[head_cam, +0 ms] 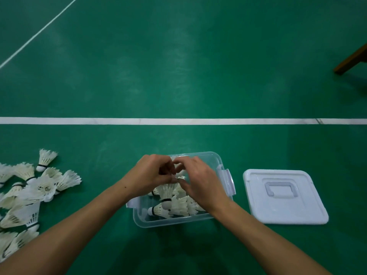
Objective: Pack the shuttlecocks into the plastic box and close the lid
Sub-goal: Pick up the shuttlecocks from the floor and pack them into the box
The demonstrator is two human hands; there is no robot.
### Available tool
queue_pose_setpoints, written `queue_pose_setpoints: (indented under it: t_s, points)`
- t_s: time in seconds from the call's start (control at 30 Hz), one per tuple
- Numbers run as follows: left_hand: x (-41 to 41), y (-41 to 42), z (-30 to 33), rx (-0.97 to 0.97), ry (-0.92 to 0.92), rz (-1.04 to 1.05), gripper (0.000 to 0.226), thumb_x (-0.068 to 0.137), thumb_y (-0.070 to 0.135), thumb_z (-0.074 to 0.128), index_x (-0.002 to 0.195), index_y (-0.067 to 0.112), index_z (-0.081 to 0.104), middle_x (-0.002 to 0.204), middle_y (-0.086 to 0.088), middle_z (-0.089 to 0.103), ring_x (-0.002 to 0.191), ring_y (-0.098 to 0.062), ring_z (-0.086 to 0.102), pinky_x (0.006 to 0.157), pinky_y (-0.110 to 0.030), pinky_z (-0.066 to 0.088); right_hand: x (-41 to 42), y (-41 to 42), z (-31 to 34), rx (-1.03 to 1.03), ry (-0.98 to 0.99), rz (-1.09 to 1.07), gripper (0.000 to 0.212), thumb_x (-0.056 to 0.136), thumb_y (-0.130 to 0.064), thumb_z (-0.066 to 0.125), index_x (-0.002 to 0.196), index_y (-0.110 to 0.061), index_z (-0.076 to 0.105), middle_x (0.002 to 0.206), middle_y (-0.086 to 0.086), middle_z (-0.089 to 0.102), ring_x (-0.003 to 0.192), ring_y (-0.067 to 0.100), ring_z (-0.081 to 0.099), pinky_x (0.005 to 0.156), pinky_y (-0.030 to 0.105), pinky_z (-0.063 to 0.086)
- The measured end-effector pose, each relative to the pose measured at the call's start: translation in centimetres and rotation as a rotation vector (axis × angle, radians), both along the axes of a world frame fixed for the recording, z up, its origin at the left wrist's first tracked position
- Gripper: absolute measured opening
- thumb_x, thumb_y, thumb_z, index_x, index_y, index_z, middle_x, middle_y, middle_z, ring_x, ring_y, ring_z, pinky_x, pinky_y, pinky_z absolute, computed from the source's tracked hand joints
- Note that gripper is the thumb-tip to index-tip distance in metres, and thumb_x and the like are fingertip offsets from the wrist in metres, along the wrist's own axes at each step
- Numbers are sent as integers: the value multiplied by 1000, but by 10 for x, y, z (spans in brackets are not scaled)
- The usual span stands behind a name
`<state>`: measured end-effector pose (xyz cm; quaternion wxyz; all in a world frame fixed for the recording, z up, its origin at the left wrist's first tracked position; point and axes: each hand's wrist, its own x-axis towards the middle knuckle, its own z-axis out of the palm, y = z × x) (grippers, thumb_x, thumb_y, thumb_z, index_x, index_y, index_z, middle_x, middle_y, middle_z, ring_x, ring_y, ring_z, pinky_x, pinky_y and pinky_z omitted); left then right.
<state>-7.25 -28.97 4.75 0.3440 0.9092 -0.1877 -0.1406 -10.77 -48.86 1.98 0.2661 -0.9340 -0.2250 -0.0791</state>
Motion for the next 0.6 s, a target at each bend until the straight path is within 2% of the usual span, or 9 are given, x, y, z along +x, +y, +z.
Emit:
queue_pose_setpoints:
  t_s: [0.1, 0.17, 0.2, 0.27, 0.33, 0.47, 0.53, 0.6]
  points:
    - [2, 0, -2, -2, 15, -22, 21, 80, 30, 90, 92, 23, 75, 77, 13, 74, 72, -1, 70, 71, -28, 59, 1, 0, -5, -45, -8, -29, 50, 88, -20, 80, 128, -24, 51, 102, -3, 73, 91, 20, 67, 72, 41, 58]
    - [2, -1, -3, 7, 20, -49, 27, 82, 31, 89, 103, 24, 74, 80, 14, 74, 74, -1, 69, 75, -33, 60, 1, -2, -7, -57, -12, -46, 46, 91, -21, 76, 129, -25, 51, 98, -2, 74, 87, 22, 69, 68, 44, 59]
    - [1, -2, -4, 13, 17, -63, 35, 83, 32, 87, 113, 24, 71, 81, 14, 74, 74, -1, 69, 75, -32, 59, 1, -4, -7, -64, -6, -65, 46, 92, -21, 74, 131, -26, 50, 97, -3, 75, 86, 23, 70, 67, 44, 59]
    - [-1, -2, -7, 9, 17, -76, 53, 88, 32, 83, 134, 28, 57, 83, 15, 71, 77, 0, 66, 71, -21, 54, -1, -11, -6, -97, -8, -117, 50, 92, -21, 72, 136, -28, 49, 96, -6, 75, 84, 22, 71, 63, 44, 58]
    - [-4, -3, -11, 33, 15, -76, 55, 96, 31, 74, 144, 31, 46, 88, 16, 66, 79, 3, 62, 68, -15, 46, -6, -21, -8, -123, -20, -190, 50, 90, -20, 75, 135, -26, 54, 93, -9, 76, 79, 20, 72, 58, 41, 57]
    - [-7, -9, -26, 185, -2, -92, 28, 108, 28, 54, 136, 26, 54, 87, 17, 57, 74, 1, 53, 66, -18, 39, -19, -32, -8, -140, 45, -327, 51, 91, -22, 75, 137, -28, 54, 94, -9, 76, 79, 19, 71, 63, 39, 57]
    - [-7, -14, -35, 247, -9, -50, 26, 108, 32, 52, 131, 23, 60, 87, 13, 59, 77, -4, 56, 71, -28, 46, -24, -32, -10, -145, 76, -367, 51, 91, -21, 74, 137, -29, 53, 95, -8, 75, 81, 21, 69, 64, 38, 56]
    - [-6, -20, -43, 299, -2, -31, 34, 103, 43, 60, 133, 26, 58, 96, 6, 68, 85, -12, 63, 80, -36, 56, -26, -30, -11, -141, 111, -396, 53, 91, -18, 73, 139, -27, 52, 95, -7, 75, 83, 22, 68, 65, 39, 55]
